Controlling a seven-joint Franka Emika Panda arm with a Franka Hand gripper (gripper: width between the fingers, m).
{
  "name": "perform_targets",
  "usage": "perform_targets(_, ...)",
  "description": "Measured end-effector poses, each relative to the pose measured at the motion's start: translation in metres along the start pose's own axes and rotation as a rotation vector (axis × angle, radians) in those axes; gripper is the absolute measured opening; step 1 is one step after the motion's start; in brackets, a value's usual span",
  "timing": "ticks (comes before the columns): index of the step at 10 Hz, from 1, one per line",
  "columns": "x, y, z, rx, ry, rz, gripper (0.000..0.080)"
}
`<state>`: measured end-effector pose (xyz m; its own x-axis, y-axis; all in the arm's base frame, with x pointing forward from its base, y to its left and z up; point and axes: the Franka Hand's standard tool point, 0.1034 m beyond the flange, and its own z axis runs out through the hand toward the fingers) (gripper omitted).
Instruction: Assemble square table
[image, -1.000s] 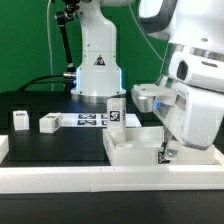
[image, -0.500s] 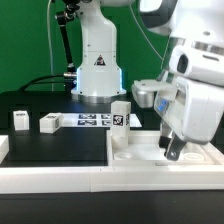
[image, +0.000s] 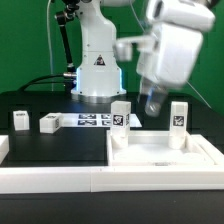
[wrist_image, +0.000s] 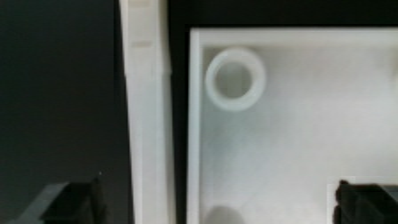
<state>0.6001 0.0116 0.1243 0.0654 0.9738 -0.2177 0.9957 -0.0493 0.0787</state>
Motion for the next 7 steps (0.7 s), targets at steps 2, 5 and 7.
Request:
perform_targets(2,-0.030,-0.021,-0.002,0.015,0.002,-0.005,0.0649)
perform_targets(5,-0.043,-0.039,0.009,0.010,0.014,0.038,0.0649)
perform_targets(7,-0.042,-0.039,0.011,0.014,0.014,0.154,0.0649)
